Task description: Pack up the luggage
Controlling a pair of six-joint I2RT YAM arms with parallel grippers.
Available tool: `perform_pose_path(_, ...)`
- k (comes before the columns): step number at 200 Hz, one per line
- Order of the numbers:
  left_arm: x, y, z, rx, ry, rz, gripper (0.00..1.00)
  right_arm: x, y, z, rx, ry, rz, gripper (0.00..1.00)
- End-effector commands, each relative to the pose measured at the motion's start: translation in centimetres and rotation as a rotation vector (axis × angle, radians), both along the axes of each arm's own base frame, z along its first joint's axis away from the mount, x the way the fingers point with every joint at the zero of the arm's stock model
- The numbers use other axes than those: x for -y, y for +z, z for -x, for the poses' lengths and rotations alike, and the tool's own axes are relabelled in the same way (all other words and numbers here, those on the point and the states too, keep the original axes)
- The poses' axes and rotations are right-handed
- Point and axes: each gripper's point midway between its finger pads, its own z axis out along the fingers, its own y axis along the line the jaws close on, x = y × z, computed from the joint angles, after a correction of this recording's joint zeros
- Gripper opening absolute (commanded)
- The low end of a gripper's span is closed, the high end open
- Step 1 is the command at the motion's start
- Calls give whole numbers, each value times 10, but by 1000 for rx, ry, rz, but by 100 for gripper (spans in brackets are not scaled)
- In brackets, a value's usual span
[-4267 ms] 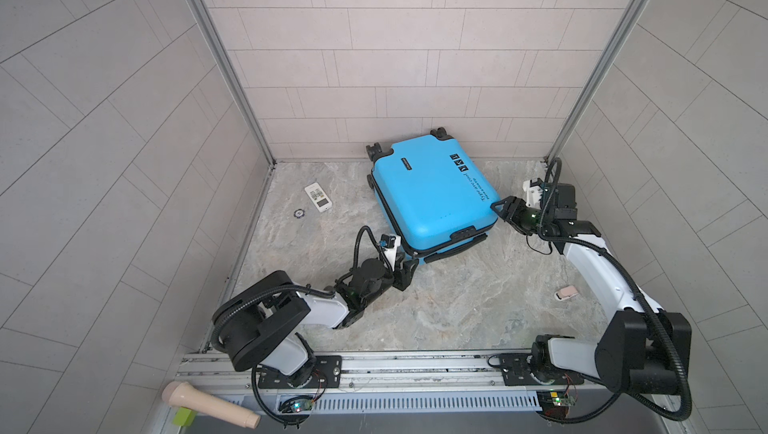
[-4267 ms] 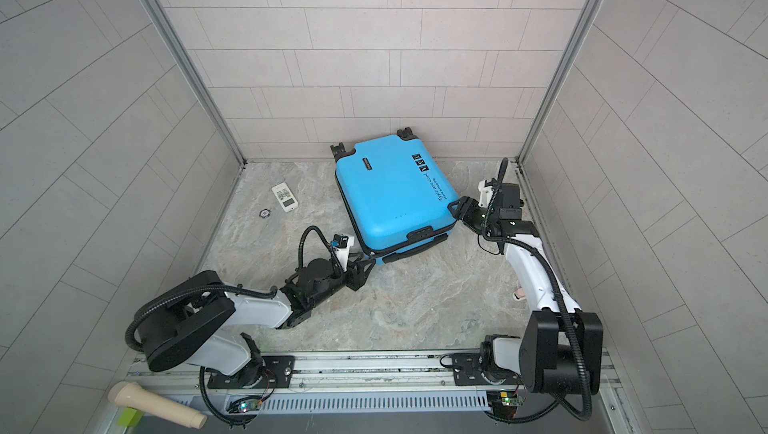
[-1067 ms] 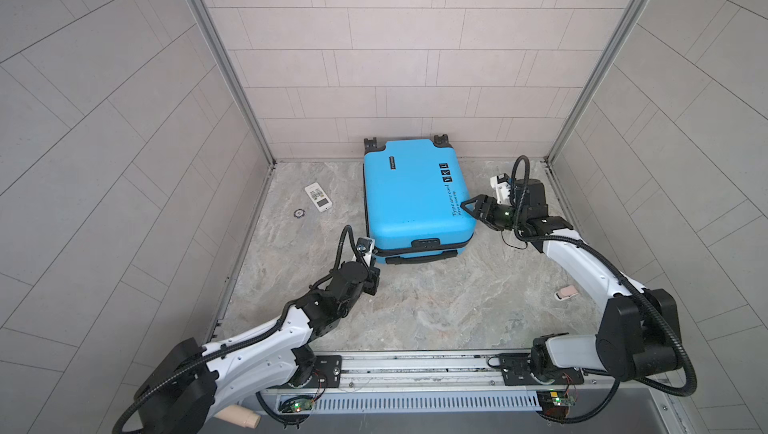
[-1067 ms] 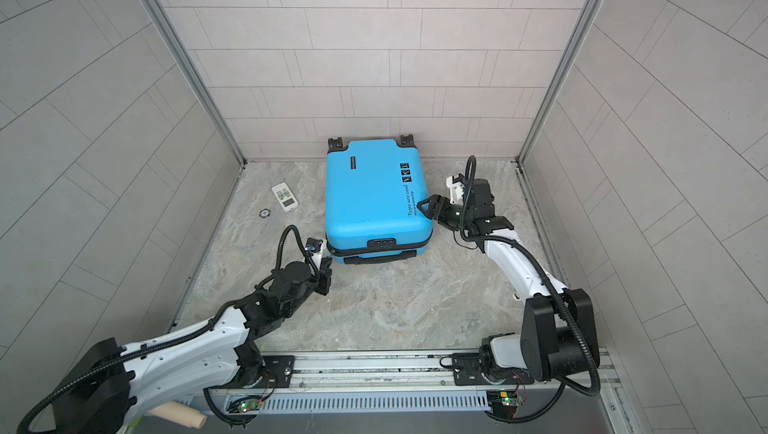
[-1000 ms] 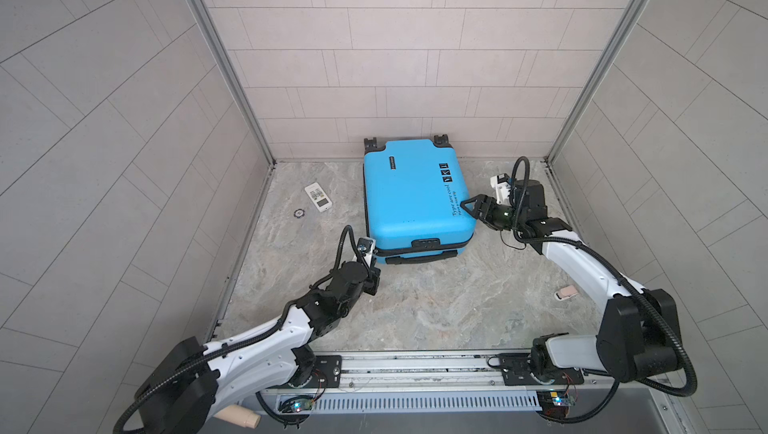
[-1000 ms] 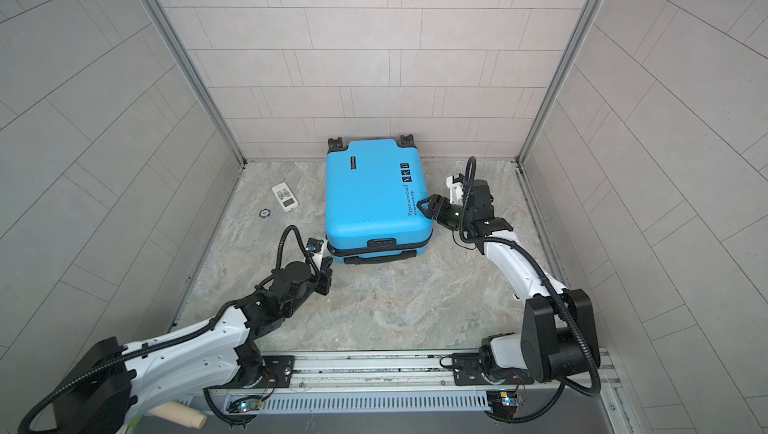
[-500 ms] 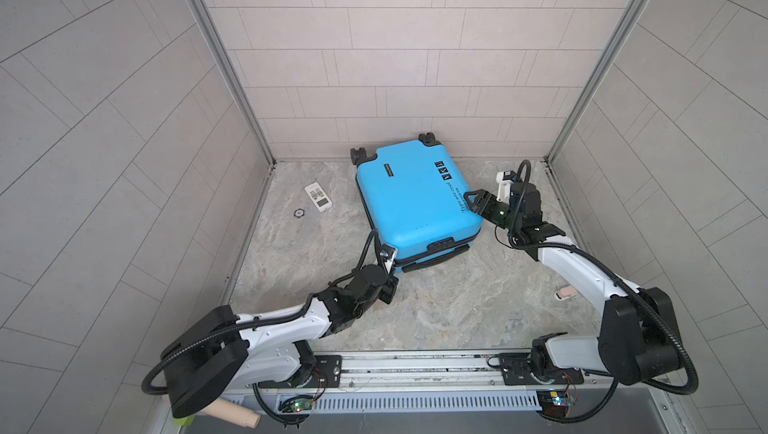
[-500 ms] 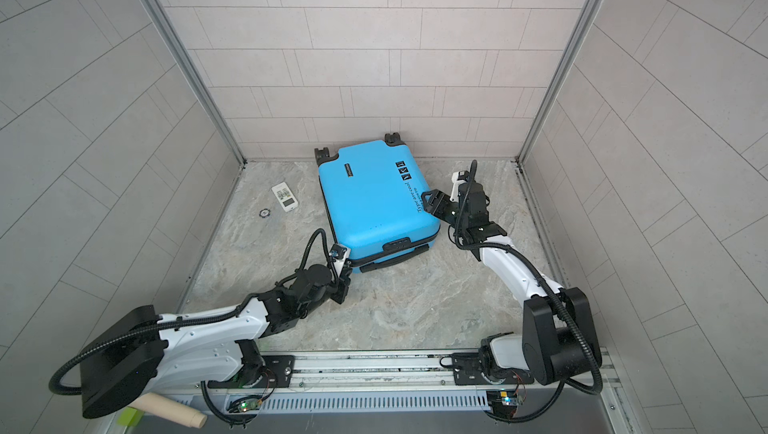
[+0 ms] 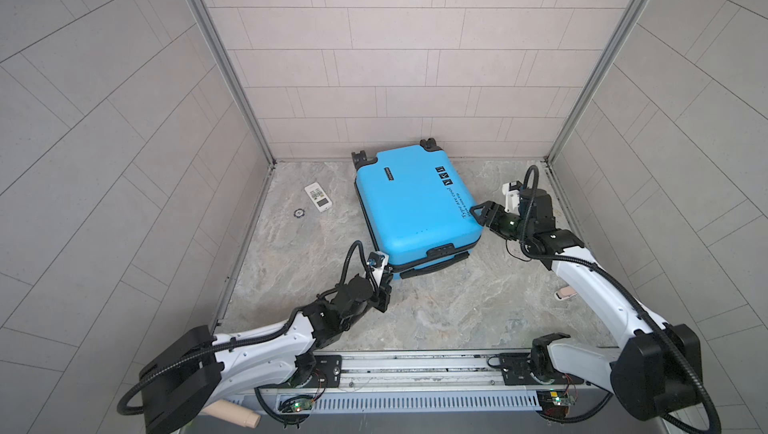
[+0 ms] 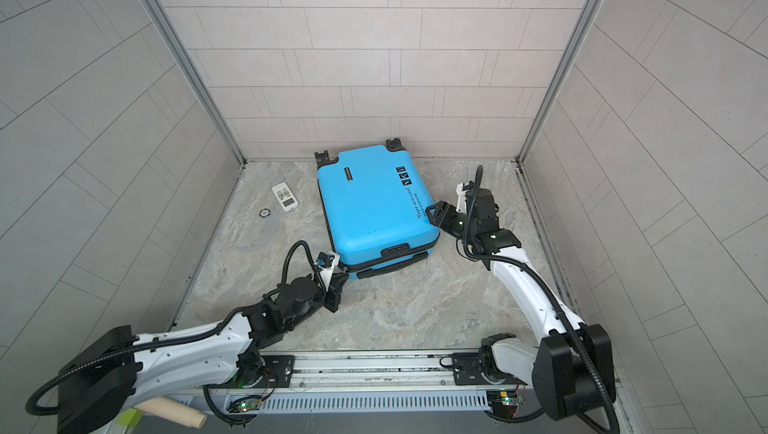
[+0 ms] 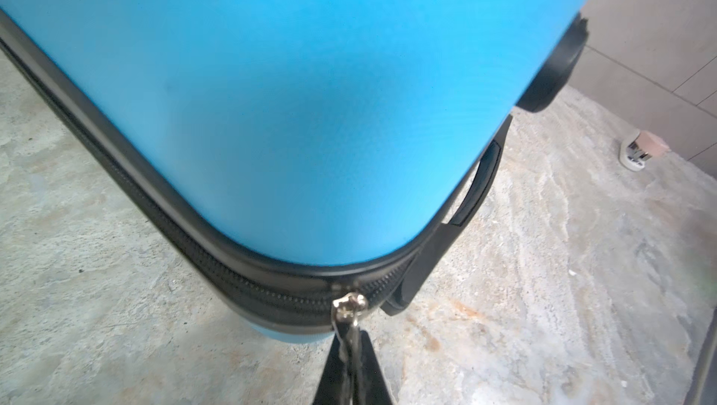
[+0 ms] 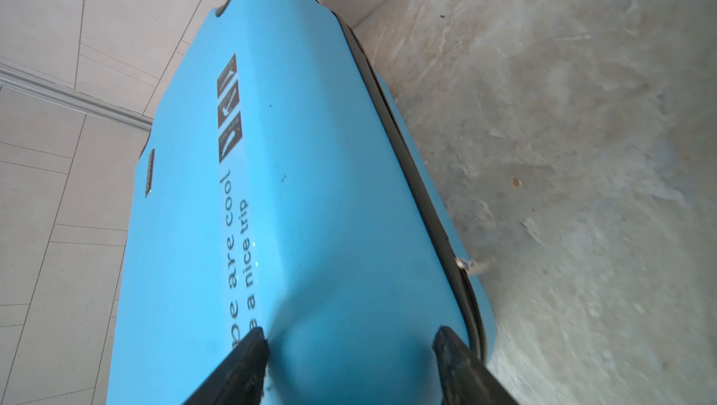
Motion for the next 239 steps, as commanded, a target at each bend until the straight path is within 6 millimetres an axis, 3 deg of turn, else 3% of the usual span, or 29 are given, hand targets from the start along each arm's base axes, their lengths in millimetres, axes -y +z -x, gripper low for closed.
perform_pose_path(1,6,25,-1,59,-5,101,0,9,-25,35,-119,13,19,70)
perform_pose_path(51,-1,29,1,82,7,117,0,14,-58,61,-192,24,31,70)
perform_pose_path(124,-10,43,8,101,8,159,0,11,-101,80,-273,3,-36,70)
perform_pose_path(176,-5,49,4,116,11,181,0,9,-104,81,-277,10,-53,70)
perform_pose_path(220,9,44,8,95,-60,160,0,8,-100,68,-269,10,-112,69)
perform_pose_path(239,13,41,10,71,-83,140,0,18,-91,58,-251,-15,-149,69)
